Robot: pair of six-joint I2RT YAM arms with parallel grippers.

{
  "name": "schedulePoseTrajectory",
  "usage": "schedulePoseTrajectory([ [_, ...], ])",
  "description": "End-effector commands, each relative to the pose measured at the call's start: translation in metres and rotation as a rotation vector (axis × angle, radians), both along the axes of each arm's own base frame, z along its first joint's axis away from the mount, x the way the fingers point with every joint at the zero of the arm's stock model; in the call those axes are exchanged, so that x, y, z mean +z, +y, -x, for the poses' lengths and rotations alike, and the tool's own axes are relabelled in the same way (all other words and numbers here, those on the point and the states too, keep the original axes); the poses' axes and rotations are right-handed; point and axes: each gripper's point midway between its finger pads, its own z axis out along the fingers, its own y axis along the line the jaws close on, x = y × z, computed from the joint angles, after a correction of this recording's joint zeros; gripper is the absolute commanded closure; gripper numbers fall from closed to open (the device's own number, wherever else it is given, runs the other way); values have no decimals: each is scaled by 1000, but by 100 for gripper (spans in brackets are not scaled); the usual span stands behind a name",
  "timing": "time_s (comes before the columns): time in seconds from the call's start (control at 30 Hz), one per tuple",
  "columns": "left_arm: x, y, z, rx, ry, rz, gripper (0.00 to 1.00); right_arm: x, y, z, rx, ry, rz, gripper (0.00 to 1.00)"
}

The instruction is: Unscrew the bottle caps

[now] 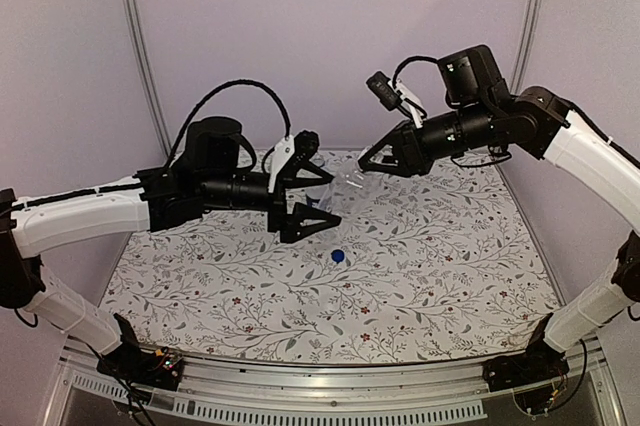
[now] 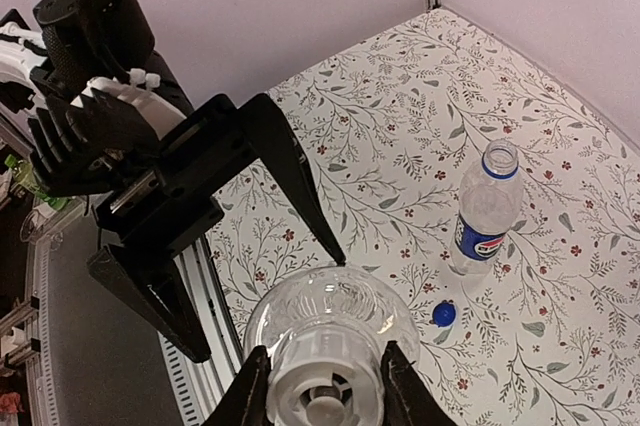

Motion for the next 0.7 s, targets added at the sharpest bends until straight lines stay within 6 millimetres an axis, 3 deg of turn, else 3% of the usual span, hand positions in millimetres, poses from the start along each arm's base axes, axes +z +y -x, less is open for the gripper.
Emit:
schedulePoseTrajectory([
  [0.0, -17, -4, 2, 19, -22, -54, 8, 20, 17, 10, 105, -9, -66, 100],
  [0.2, -28, 3, -14, 123, -49, -81, 9, 17, 25, 8, 142, -8, -46, 100],
  [0.67, -40, 4, -14, 129, -32, -106, 23, 14, 32, -1, 146, -19, -22, 100],
])
